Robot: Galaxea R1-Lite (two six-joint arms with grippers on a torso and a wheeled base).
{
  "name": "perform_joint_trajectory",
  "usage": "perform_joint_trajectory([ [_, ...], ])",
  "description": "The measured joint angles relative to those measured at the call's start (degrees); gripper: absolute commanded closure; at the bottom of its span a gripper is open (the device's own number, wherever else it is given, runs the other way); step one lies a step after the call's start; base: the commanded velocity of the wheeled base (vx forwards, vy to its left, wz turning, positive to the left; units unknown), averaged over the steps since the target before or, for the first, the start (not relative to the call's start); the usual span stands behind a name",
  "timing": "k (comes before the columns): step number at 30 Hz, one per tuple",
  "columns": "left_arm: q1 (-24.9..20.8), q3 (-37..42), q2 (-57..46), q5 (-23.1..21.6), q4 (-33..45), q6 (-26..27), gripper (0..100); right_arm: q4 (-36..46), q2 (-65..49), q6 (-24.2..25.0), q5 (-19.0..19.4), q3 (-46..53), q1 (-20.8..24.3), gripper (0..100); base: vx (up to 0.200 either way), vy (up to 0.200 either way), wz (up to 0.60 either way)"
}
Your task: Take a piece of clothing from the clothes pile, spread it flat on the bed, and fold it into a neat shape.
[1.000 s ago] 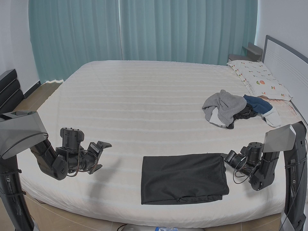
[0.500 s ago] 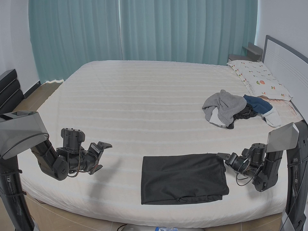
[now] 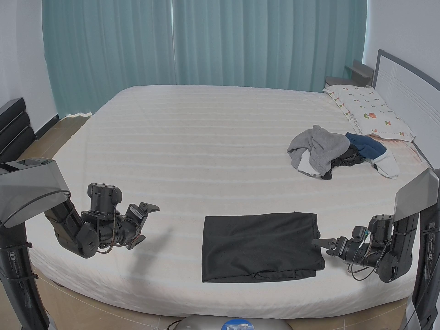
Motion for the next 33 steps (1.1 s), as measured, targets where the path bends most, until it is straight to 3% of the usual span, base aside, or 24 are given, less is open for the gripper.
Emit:
perform_joint_trajectory([
  [15,0.0,0.1,0.1,0.0,0.0,0.9,0,0.0,1.2,0.0,0.5,-1.7,1.1,0,0.000,0.000,0.00],
  [16,0.0,0.1,0.1,0.0,0.0,0.9,0,0.0,1.3,0.1,0.5,-2.0,1.3,100,0.000,0.000,0.00],
  [23,0.0,0.1,0.2,0.0,0.0,1.0,0,0.1,2.2,0.1,-0.1,-1.7,3.4,100,0.000,0.000,0.00],
  [33,0.0,0.2,0.2,0.0,0.0,1.0,0,0.0,0.8,-0.5,-0.1,1.2,2.1,100,0.000,0.000,0.00],
])
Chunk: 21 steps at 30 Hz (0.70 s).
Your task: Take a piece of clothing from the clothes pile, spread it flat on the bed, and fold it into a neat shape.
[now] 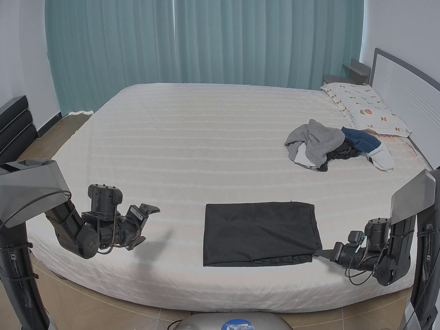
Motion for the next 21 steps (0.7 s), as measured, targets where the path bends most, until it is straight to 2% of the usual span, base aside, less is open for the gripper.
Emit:
perform_joint_trajectory([
  [15,0.0,0.0,0.0,0.0,0.0,-0.1,0,0.0,-0.9,-4.2,0.0,2.6,-0.9,100,0.000,0.000,0.00],
  [16,0.0,-0.1,0.0,0.0,0.0,-0.1,0,0.0,-0.9,-4.5,0.0,2.6,-0.9,0,0.000,0.000,0.00],
  [21,0.0,-0.1,0.0,0.0,0.0,-0.2,0,0.0,-0.6,-5.6,0.0,2.7,-1.0,0,0.000,0.000,0.00],
])
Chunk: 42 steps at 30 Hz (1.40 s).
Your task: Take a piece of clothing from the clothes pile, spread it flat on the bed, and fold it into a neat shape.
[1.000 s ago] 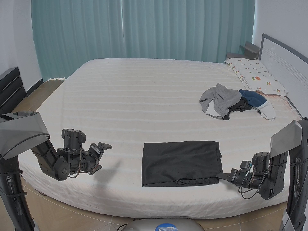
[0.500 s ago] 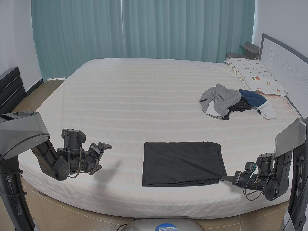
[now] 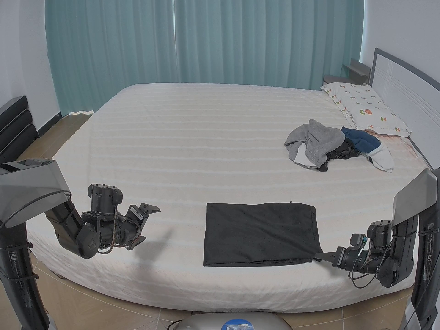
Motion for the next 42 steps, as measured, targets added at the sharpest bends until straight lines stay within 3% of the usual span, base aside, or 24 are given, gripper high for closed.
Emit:
perform_joint_trajectory([
  [8,0.2,-0.3,0.0,-0.2,0.0,-0.4,0,0.0,-0.3,1.1,0.0,-3.0,-1.1,0,0.075,0.000,0.00],
  [11,0.2,-0.3,0.0,-0.1,0.0,-0.5,0,0.0,-0.3,4.8,-0.7,-5.2,-1.5,0,0.200,0.000,0.00],
  [17,0.3,-0.3,0.0,-0.1,0.0,-0.1,0,0.0,0.8,13.2,-4.5,-13.0,-1.2,0,0.100,0.000,0.00],
  [24,0.1,-0.2,0.0,0.0,0.0,0.0,0,0.0,4.9,15.3,-10.3,-20.9,0.4,0,0.000,0.000,0.00],
  [30,0.1,-0.2,0.0,0.1,0.0,0.1,0,0.0,7.7,15.5,-12.8,-24.3,2.0,0,0.000,0.000,0.00],
  [31,0.1,-0.3,0.0,0.1,0.0,0.1,0,0.0,7.9,15.5,-12.9,-24.5,2.2,100,0.000,0.000,0.00],
  [37,0.1,-0.3,0.1,0.1,0.0,0.1,0,0.0,9.1,15.6,-13.1,-25.4,2.6,100,0.000,0.000,0.00],
  [42,0.1,-0.3,0.1,0.1,0.0,0.1,0,0.0,9.8,16.7,-15.7,-26.7,2.6,100,0.000,0.000,0.00],
])
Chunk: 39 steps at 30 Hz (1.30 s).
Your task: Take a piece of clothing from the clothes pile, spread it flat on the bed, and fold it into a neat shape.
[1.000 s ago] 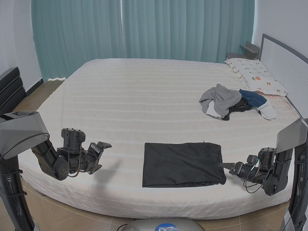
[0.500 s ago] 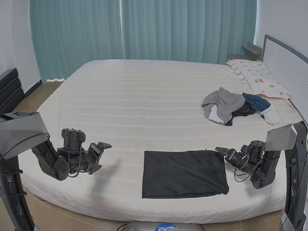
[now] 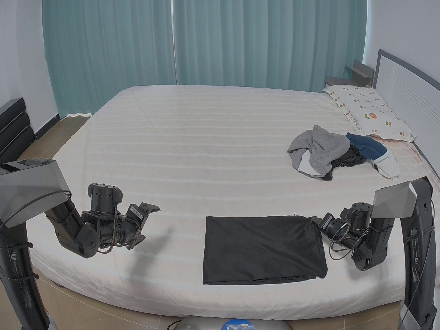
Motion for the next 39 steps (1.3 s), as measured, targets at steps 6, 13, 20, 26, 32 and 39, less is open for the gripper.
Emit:
perform_joint_trajectory([
  [6,0.0,0.1,0.0,0.0,0.0,0.0,0,0.0,0.6,1.1,-1.6,-1.4,-0.2,100,0.000,0.000,0.00],
  [13,0.0,0.1,0.0,0.0,0.0,0.0,0,0.0,0.9,1.3,-1.8,-1.6,-0.5,100,0.000,0.000,0.00],
  [20,0.0,0.1,0.0,0.0,0.0,0.0,0,0.0,0.9,1.3,-2.0,-2.0,-0.8,100,0.000,0.000,0.00],
  [26,0.0,0.1,0.1,0.0,0.0,0.0,0,0.0,1.3,1.3,-2.1,-2.6,-0.9,100,0.000,0.000,0.00],
  [32,-0.1,0.1,0.1,0.0,0.0,0.0,0,0.0,1.5,1.3,-2.1,-3.0,-1.0,100,0.000,0.000,0.00],
  [39,-0.1,0.1,0.1,0.0,0.0,0.0,0,0.0,1.5,1.2,-3.0,-3.0,-1.1,100,0.000,0.000,0.00],
])
